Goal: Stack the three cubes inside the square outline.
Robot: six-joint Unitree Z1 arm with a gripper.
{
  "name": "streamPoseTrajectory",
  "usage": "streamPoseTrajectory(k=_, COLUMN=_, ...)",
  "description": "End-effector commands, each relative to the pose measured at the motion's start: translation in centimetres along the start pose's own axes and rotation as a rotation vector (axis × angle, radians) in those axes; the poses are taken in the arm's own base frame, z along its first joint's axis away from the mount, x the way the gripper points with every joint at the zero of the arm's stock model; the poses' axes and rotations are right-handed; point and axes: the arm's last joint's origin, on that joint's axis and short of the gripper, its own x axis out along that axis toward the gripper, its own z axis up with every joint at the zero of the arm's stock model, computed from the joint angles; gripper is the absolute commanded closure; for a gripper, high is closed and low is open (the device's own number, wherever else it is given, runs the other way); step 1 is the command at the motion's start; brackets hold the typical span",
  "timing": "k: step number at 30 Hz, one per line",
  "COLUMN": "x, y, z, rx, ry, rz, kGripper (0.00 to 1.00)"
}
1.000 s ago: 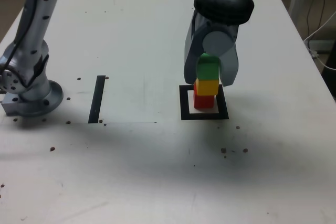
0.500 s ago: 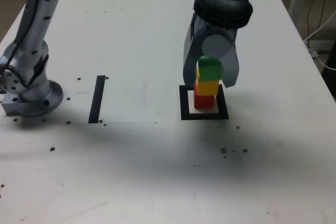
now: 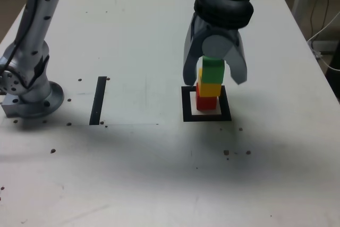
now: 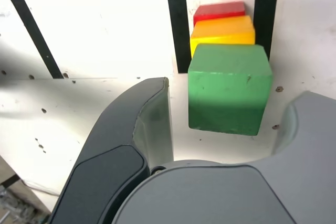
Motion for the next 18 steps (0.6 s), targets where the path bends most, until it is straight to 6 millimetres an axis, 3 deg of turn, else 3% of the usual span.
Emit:
streamPoseTrajectory(k=1, x=-1.3, y=0.2, z=-1.7, rx=-0.007, ry=-0.016, rz=0.018, kGripper=0.00)
streamPoseTrajectory(k=9, x=-3.1, y=0.5, z=-7.0, rx=-0.032, ry=-0.044, rz=0.058, kGripper=0.00)
streamPoseTrajectory(k=18, x=-0.6, y=1.0, z=-12.8, rx=-0.064, ry=0.043, rz=0.088, kGripper=0.00)
